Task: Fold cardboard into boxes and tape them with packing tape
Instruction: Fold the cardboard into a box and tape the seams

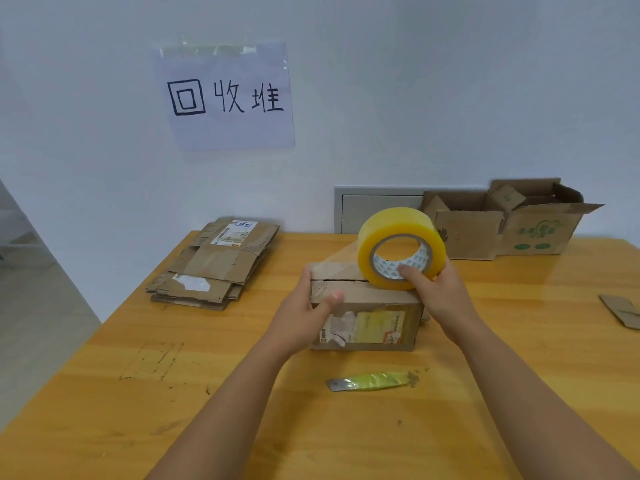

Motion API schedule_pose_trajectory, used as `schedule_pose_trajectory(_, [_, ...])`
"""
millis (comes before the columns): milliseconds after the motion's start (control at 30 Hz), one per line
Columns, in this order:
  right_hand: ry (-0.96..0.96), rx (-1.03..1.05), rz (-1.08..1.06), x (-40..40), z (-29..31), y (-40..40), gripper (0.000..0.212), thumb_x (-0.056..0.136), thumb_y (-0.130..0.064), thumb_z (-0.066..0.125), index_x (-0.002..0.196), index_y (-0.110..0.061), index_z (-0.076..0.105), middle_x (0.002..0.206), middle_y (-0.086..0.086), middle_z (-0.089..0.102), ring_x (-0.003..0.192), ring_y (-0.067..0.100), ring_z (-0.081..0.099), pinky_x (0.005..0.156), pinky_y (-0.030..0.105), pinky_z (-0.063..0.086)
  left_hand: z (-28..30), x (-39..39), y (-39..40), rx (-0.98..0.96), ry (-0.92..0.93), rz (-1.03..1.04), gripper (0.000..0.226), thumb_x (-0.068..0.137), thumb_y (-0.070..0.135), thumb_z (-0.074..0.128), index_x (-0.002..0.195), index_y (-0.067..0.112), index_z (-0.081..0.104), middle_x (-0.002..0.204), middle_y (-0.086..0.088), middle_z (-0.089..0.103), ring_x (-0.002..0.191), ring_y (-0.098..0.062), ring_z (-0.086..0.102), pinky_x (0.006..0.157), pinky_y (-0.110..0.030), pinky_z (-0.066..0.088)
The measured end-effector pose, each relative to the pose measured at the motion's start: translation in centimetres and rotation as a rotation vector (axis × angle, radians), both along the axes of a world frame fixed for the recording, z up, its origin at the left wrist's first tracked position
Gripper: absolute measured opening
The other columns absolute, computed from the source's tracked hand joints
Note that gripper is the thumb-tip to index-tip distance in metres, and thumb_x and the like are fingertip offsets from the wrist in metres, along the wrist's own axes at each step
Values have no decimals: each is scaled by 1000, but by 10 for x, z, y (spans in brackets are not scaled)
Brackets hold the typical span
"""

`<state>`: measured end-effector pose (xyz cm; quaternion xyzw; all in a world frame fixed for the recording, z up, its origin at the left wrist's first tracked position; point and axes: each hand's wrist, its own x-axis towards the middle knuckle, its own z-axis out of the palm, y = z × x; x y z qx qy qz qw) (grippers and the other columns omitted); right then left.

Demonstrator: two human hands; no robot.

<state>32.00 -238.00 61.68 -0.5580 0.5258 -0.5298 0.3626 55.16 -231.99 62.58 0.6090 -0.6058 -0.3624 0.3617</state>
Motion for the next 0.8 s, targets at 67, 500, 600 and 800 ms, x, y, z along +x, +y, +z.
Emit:
schedule_pose_trajectory(67, [8, -5, -11, 2, -1, -1, 33, 86, -35, 75, 114, -30, 59, 105, -7, 70, 98, 12, 66, 83, 39, 56, -6, 2, -2, -15, 32, 1, 85, 95, 51, 56, 159, 28, 4, 136, 21, 46, 114, -3, 50, 89, -22, 42])
schedule_pose_trajectory(500, [95, 7, -31, 0, 4, 0, 33, 89, -34, 70, 118, -24, 58, 104, -7, 67, 96, 10, 62, 80, 36, 52, -19, 8, -10, -269, -433, -80, 69, 101, 52, 37, 158, 23, 12, 165, 12, -7, 149, 0, -7, 120, -27, 10])
schedule_pose_trajectory(600, [132, 4, -31, 1, 7, 1, 31, 90, -32, 69, 117, -23, 57, 102, -6, 66, 94, 11, 61, 80, 38, 52, -19, 12, -10, -307, -477, -80, 67, 100, 54, 35, 158, 23, 18, 165, 10, 5, 150, -2, 3, 122, -30, 17])
schedule_pose_trajectory(800, [197, -22, -49, -11, 27, 3, 15, 93, -21, 62, 103, -17, 52, 87, 1, 60, 80, 16, 59, 55, 26, 50, -16, 16, -12, -306, -583, -82, 73, 96, 60, 28, 158, 22, 19, 165, 6, 14, 151, -7, 10, 120, -27, 13])
